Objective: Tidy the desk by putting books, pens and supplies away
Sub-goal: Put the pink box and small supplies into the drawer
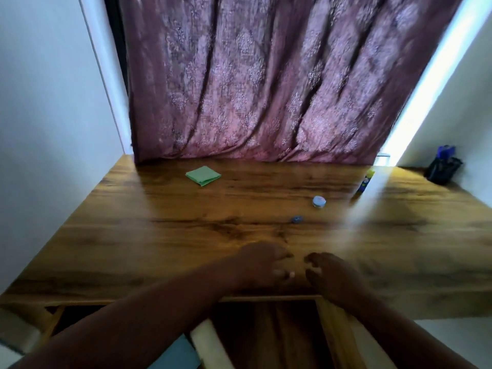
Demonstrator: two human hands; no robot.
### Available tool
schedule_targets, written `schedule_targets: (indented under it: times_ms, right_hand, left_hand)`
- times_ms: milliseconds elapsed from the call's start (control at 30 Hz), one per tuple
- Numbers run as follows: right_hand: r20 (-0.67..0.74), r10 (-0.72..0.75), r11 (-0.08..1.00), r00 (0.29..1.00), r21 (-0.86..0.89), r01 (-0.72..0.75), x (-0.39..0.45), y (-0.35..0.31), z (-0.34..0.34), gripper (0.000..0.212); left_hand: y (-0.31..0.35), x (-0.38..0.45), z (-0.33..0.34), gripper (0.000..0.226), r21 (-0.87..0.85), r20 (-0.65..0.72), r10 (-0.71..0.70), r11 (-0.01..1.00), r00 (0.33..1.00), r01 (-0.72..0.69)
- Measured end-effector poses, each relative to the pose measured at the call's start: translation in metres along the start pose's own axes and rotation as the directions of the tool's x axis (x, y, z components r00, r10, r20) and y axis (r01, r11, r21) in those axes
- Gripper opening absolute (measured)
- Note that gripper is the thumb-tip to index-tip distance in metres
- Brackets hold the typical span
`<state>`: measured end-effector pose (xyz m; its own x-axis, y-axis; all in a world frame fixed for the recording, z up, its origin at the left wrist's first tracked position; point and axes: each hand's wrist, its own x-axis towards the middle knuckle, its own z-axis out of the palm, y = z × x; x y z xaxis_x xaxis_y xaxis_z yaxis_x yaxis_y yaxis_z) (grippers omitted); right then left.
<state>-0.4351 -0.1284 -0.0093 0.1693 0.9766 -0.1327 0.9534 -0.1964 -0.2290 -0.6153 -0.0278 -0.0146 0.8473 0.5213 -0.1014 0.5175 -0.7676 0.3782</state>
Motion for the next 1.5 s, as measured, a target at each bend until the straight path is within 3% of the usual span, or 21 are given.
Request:
schedule_targets:
  times_ms: [133, 233, 333, 500, 733, 867, 1033, 1200, 1367, 1500]
  right_hand:
    - [-0.170, -0.026, 1.000, 0.985, -0.006, 0.026, 0.065, 0.042, -0.018, 0.042]
    - [-0.178, -0.003, 1.000, 0.984, -0.029, -0.002, 0.117, 0.069, -0.023, 0.055]
    - [-0.145, 0.020, 0.998, 0.989, -0.064, -0.029, 0.164, 0.097, -0.023, 0.064]
    - [-0.089, 0.002, 0.999, 0.996, -0.054, -0.007, 0.213, 0.119, 0.001, 0.065]
    - [-0.221, -0.036, 0.994, 0.975, 0.095, 0.058, 0.217, 0.126, 0.025, 0.055]
    - [-0.220, -0.012, 0.987, 0.976, 0.151, 0.046, 0.207, 0.123, 0.018, 0.052]
    - [-0.163, -0.020, 0.995, 0.986, 0.093, 0.036, 0.174, 0.110, 0.013, 0.048]
    - [-0.180, -0.105, 0.979, 0.978, 0.152, 0.133, 0.105, 0.077, 0.013, 0.037]
    - [-0.209, -0.254, 0.913, 0.944, 0.270, 0.305, 0.002, 0.035, 0.031, 0.043]
    - [0.010, -0.354, 0.908, 0.935, 0.245, 0.341, -0.055, 0.015, 0.069, 0.037]
  left_hand:
    - [0.009, 0.088, -0.009, 0.069, 0.172, 0.006, -0.061, 0.983, 0.998, 0.059]
    - [0.002, 0.139, -0.003, 0.067, 0.215, -0.025, -0.128, 0.968, 0.991, 0.131]
    - [-0.013, 0.171, 0.013, 0.067, 0.193, -0.038, -0.234, 0.952, 0.971, 0.237]
    - [-0.024, 0.182, 0.038, 0.062, 0.174, -0.104, -0.296, 0.935, 0.950, 0.310]
    - [-0.020, 0.173, 0.044, 0.050, 0.043, -0.177, -0.306, 0.947, 0.935, 0.318]
    - [-0.016, 0.168, 0.044, 0.049, 0.031, -0.166, -0.322, 0.943, 0.932, 0.331]
    - [-0.007, 0.144, 0.049, 0.048, -0.029, -0.138, -0.320, 0.947, 0.937, 0.319]
    - [0.018, 0.072, 0.043, 0.049, -0.248, -0.056, -0.331, 0.919, 0.942, 0.308]
    - [0.038, -0.042, 0.049, 0.051, -0.276, -0.123, -0.129, 0.957, 0.984, 0.091]
    - [0.022, -0.090, 0.071, 0.052, -0.105, -0.030, 0.028, 0.994, 0.999, -0.031]
